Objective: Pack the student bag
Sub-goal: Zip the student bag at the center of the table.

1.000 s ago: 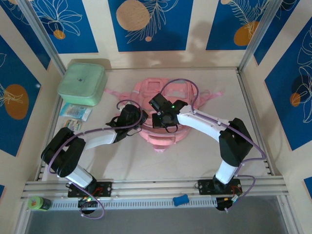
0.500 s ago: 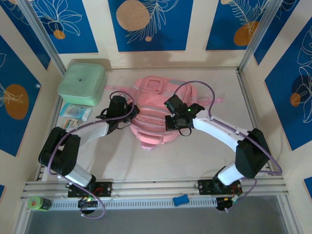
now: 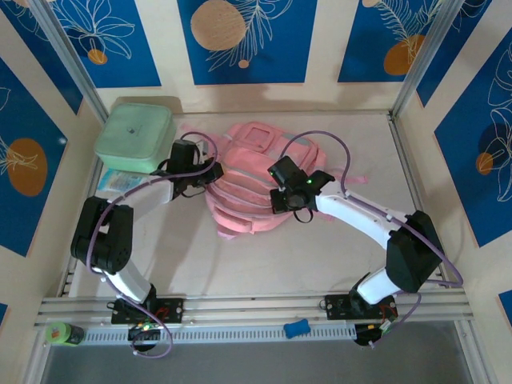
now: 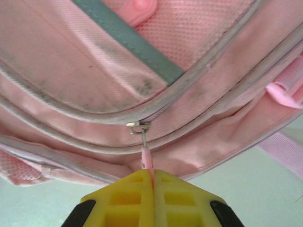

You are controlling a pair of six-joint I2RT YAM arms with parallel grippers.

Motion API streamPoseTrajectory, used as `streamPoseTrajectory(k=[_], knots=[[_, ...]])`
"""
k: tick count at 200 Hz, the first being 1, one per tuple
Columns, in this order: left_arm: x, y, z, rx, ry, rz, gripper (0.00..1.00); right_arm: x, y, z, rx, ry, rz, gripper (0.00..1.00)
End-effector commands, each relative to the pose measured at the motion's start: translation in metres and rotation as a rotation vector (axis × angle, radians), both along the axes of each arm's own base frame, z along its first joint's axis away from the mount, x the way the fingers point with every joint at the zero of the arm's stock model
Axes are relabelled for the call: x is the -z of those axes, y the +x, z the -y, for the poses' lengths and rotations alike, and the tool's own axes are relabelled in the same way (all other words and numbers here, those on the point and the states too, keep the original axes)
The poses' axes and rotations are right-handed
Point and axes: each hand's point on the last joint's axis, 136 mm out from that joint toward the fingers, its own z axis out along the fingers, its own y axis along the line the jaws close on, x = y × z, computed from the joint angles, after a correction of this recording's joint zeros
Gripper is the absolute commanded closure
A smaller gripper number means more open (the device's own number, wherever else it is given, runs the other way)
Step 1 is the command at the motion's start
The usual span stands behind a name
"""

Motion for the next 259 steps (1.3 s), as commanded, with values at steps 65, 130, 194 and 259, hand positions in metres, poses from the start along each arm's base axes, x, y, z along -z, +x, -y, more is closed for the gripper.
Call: streamPoseTrajectory(k=[65, 130, 194, 259], knots=[[-0.001, 0.022, -0.013, 0.123, 0.112, 0.105, 1.00, 0.002, 0.055, 0.043, 0.058, -0.123, 0.111, 1.00], [-0.010, 0.021, -0.012, 0.121, 0.090, 0.111, 1.00, -0.019, 0.056, 0.026, -0.008, -0.019, 0.153, 1.00], [-0.016, 0.025, -0.009, 0.117, 0.079, 0.121, 1.00, -0.002, 0.034, 0.000, -0.161, 0.104, 0.108, 0.60], [-0.021, 0.027, -0.010, 0.113, 0.082, 0.129, 1.00, 0.014, 0.052, 0.012, -0.108, 0.062, 0.074, 0.53]])
